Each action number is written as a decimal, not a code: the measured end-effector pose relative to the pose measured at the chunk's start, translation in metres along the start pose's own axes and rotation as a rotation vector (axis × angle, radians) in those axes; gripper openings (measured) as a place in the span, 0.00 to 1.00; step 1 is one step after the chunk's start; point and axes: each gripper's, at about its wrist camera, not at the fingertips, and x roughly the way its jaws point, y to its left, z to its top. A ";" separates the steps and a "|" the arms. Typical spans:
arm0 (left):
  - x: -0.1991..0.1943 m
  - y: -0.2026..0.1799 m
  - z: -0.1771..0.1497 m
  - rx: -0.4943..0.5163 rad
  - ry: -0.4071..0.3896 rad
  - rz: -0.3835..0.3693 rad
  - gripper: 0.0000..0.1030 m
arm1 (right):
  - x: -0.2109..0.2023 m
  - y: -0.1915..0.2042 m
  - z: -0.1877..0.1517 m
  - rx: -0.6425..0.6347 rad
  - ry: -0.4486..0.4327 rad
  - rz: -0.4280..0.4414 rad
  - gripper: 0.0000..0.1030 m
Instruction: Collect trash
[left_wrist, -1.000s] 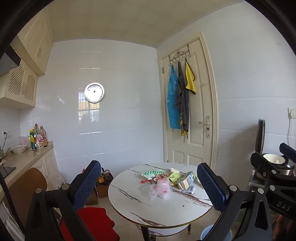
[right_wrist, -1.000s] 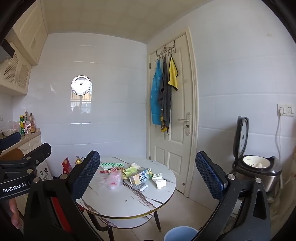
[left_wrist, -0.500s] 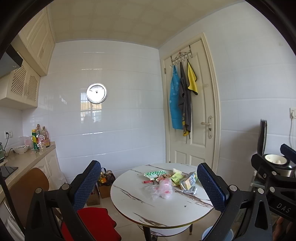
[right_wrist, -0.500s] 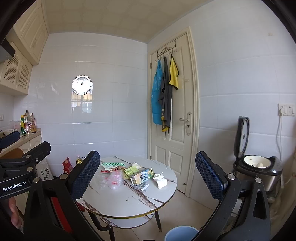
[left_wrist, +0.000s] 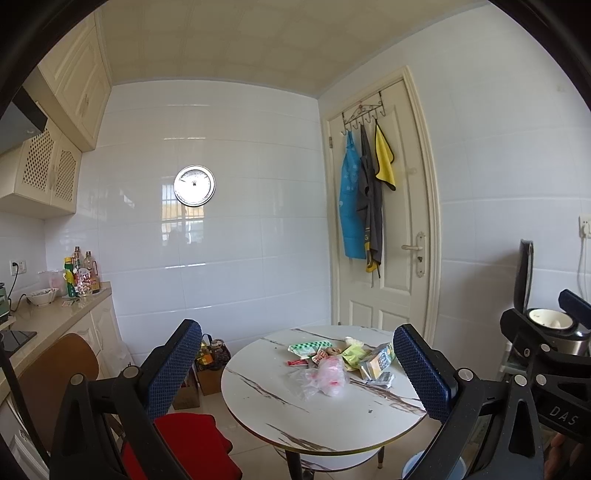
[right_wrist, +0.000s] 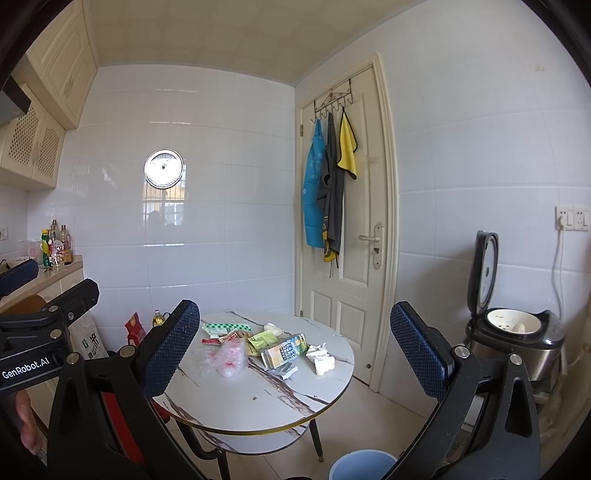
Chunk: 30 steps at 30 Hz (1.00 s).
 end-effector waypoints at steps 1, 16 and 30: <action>0.000 0.000 -0.001 0.001 0.000 0.000 0.99 | 0.000 -0.001 0.000 0.000 0.000 0.002 1.00; -0.005 0.002 0.001 0.000 -0.008 0.007 0.99 | 0.001 -0.001 0.001 0.001 -0.002 -0.003 1.00; -0.007 0.001 0.003 0.002 -0.014 0.010 0.99 | 0.002 -0.002 0.001 -0.001 -0.005 -0.010 1.00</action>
